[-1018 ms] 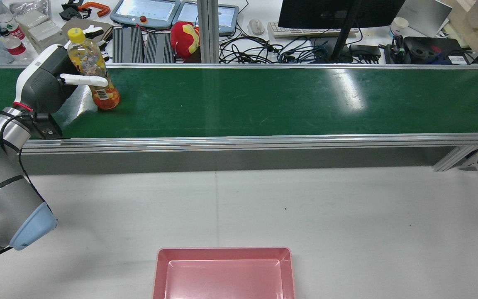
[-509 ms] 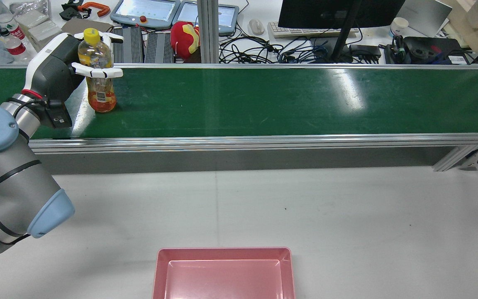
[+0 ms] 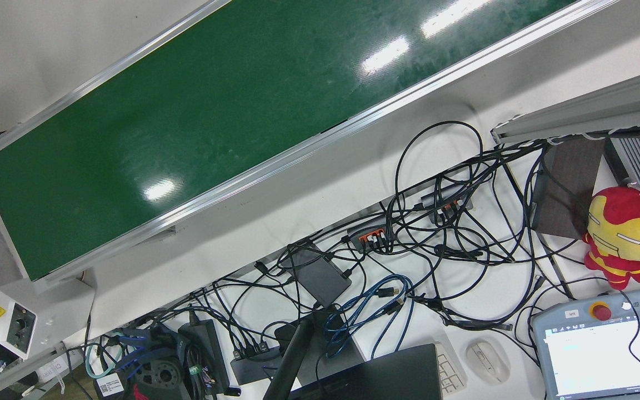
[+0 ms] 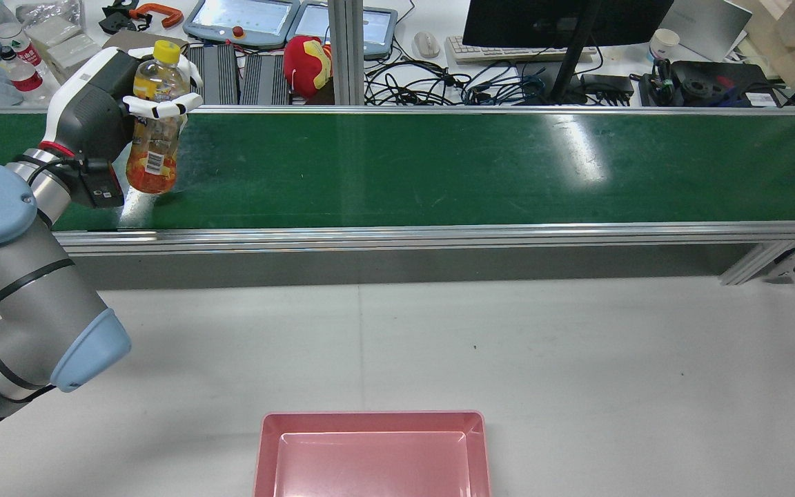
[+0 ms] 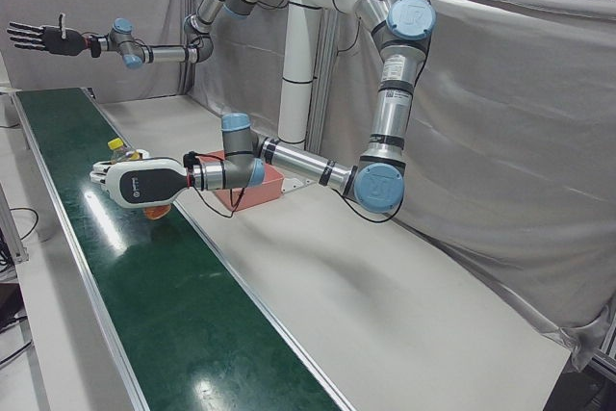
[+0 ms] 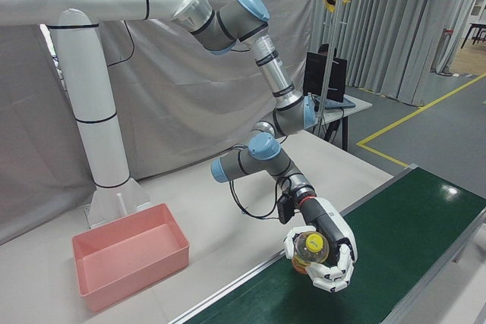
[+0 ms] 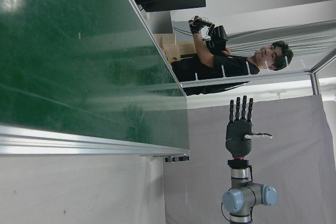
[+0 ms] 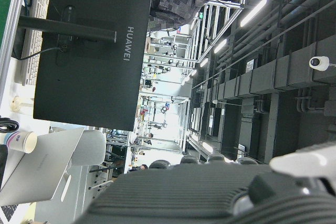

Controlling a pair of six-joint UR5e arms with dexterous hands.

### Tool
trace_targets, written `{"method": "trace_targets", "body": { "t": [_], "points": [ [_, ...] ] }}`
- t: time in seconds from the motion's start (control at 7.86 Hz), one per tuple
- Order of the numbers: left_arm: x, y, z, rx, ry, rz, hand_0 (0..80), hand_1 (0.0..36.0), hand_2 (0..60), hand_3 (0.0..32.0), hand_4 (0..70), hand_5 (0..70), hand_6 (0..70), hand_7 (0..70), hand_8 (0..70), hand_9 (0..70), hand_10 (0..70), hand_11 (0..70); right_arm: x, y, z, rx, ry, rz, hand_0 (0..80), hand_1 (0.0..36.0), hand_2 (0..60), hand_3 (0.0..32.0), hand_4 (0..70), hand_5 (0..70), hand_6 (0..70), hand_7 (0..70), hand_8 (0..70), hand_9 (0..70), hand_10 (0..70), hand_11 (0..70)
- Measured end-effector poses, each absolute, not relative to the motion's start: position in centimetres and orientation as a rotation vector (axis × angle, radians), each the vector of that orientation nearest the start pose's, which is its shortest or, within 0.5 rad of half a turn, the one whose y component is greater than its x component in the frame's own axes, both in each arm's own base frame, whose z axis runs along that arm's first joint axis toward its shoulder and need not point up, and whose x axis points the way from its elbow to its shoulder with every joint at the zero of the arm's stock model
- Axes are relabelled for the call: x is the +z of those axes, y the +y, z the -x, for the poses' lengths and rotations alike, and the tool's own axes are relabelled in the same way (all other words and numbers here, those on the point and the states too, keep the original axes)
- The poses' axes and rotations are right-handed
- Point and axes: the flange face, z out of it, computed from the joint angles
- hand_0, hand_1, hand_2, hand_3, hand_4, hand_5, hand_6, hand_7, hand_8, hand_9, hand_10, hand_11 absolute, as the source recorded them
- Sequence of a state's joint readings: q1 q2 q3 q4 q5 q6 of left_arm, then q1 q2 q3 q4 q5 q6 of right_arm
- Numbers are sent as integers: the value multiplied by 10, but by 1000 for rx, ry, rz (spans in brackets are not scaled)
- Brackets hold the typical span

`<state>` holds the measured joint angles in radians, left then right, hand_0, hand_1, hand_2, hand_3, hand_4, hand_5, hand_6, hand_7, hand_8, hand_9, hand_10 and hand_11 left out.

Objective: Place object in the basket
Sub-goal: 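Carry the bottle with the left hand over the pink basket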

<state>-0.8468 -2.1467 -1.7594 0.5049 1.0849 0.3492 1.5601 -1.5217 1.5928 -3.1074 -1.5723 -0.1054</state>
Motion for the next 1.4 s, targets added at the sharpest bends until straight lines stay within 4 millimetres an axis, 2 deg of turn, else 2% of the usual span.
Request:
{"method": "trace_targets", "body": {
  "t": [0.25,0.38,0.51,0.64,0.76,0.89,1.15,1.27,1.4],
  "points": [
    [294,-569,-266,-1741,2304,46,551,206,572,0,533,700,455,468,700,700,692,700,648,-523,-128,-2152,2393,112,0,0,0,0,0,0,0,0,0,0,0,0],
    [275,-554,-257,-1723,2341,97,546,202,565,0,535,700,455,469,700,700,682,700,647,-523,-128,-2152,2394,112,0,0,0,0,0,0,0,0,0,0,0,0],
    [256,-532,-262,-1678,2358,178,546,199,545,0,530,700,447,463,698,700,660,700,647,-523,-128,-2152,2394,112,0,0,0,0,0,0,0,0,0,0,0,0],
    [242,-503,-286,-1622,2352,277,545,195,530,0,534,700,437,458,684,700,642,700,648,-523,-128,-2152,2394,112,0,0,0,0,0,0,0,0,0,0,0,0],
    [233,-472,-319,-1567,2327,383,550,197,518,0,535,700,428,451,674,700,625,700,648,-523,-128,-2153,2393,112,0,0,0,0,0,0,0,0,0,0,0,0],
    [230,-441,-354,-1519,2288,478,547,196,522,0,535,700,428,450,667,700,617,700,648,-523,-127,-2153,2393,112,0,0,0,0,0,0,0,0,0,0,0,0],
    [228,-387,-410,-1437,2208,603,545,199,532,0,521,700,422,446,661,700,603,700,649,-523,-127,-2155,2392,111,0,0,0,0,0,0,0,0,0,0,0,0],
    [227,-358,-434,-1383,2170,623,551,199,520,0,533,700,424,445,655,700,588,700,649,-523,-127,-2156,2392,111,0,0,0,0,0,0,0,0,0,0,0,0],
    [226,-333,-451,-1339,2136,641,560,202,472,0,501,700,393,415,615,700,554,700,649,-523,-127,-2156,2392,110,0,0,0,0,0,0,0,0,0,0,0,0]
  ]
}}
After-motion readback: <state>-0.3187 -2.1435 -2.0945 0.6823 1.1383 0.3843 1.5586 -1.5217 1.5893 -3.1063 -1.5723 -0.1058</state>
